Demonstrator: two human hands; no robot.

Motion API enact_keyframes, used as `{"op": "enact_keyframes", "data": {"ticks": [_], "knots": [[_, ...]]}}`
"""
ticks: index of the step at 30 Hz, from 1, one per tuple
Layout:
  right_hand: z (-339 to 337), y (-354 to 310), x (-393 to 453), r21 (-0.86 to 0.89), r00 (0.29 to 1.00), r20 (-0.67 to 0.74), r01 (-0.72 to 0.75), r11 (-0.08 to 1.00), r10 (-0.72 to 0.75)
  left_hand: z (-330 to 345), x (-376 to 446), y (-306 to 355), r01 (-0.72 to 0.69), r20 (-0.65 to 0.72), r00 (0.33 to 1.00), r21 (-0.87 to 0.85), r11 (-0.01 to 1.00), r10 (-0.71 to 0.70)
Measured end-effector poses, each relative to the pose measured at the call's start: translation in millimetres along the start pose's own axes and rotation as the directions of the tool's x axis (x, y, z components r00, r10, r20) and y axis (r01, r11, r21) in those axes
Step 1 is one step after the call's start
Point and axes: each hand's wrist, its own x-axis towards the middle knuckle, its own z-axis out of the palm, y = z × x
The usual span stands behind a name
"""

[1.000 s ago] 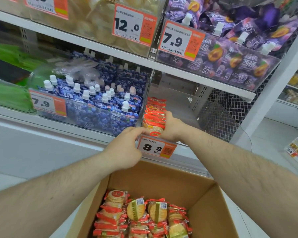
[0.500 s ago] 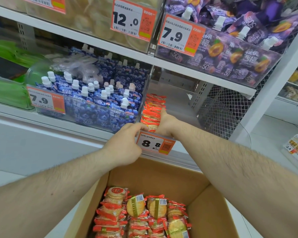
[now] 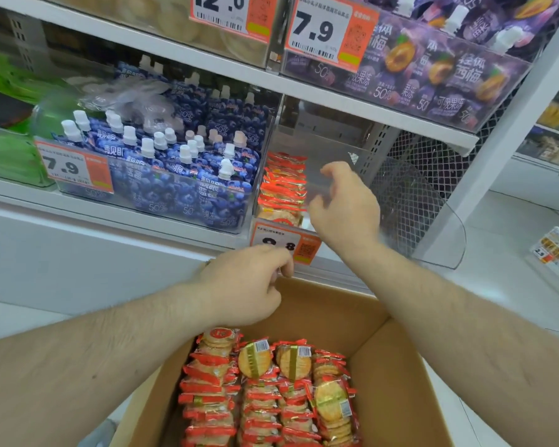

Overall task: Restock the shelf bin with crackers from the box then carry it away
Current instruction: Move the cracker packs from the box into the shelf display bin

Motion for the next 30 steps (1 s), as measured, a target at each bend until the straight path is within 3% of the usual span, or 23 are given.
{"op": "enact_keyframes", "data": {"ticks": [2,3,4,5,7,8,9,11,13,14,15,17,21,24,27,30], "knots": [[10,6,-35,0.062,0.917,-0.253,0.332,0.941,-0.307,15,2,-7,0.086,0.216,0.973,0.001,0.996,-0.084],[20,9,-56,0.104,0.88,-0.277,0.426,0.899,-0.385,22,3,-11,0.115,0.28,0.953,0.018,0.993,-0.115],[31,13,-77,0.169,0.887,-0.251,0.435,0.884,-0.388,27,4,-15,0.133,0.323,0.936,0.043,0.99,-0.14],[43,18,-97,0.247,0.927,-0.189,0.364,0.898,-0.324,31,4,-19,0.144,0.354,0.921,0.069,0.987,-0.16],[71,33,-134,0.327,0.994,0.076,0.046,0.944,-0.075,37,4,-24,0.17,0.411,0.89,0.102,0.98,-0.197],[87,44,-149,0.28,0.96,0.274,-0.14,0.95,0.06,39,4,-26,0.185,0.436,0.874,0.106,0.977,-0.213],[102,55,-161,0.189,0.865,0.465,-0.306,0.933,0.19,41,4,-27,0.201,0.454,0.862,0.104,0.974,-0.226],[130,73,-179,0.0,0.555,0.709,-0.618,0.786,0.436,46,6,-30,0.233,0.486,0.838,0.095,0.968,-0.25],[151,79,-191,-0.033,0.248,0.817,-0.881,0.472,0.52,50,8,-32,0.256,0.504,0.823,0.084,0.963,-0.262],[158,78,-194,-0.024,0.147,0.853,-0.948,0.318,0.501,52,10,-34,0.265,0.507,0.819,0.081,0.961,-0.268],[166,78,-196,-0.014,0.084,0.876,-0.98,0.199,0.474,54,11,-36,0.275,0.509,0.816,0.078,0.958,-0.276],[178,76,-195,-0.032,-0.003,0.905,-0.998,0.06,0.425,58,14,-38,0.304,0.52,0.802,0.071,0.95,-0.295],[190,78,-198,-0.154,-0.174,0.954,-0.983,-0.101,0.245,65,18,-43,0.34,0.55,0.774,0.057,0.939,-0.313],[181,83,-208,-0.175,-0.212,0.923,-0.975,-0.14,0.32,65,17,-48,0.369,0.57,0.75,0.06,0.928,-0.335],[160,88,-222,-0.133,-0.161,0.882,-0.987,-0.093,0.443,67,16,-53,0.421,0.561,0.737,0.053,0.906,-0.376],[140,85,-221,-0.014,-0.095,0.929,-0.975,-0.221,0.359,70,19,-53,0.499,0.503,0.735,0.053,0.865,-0.454]]}}
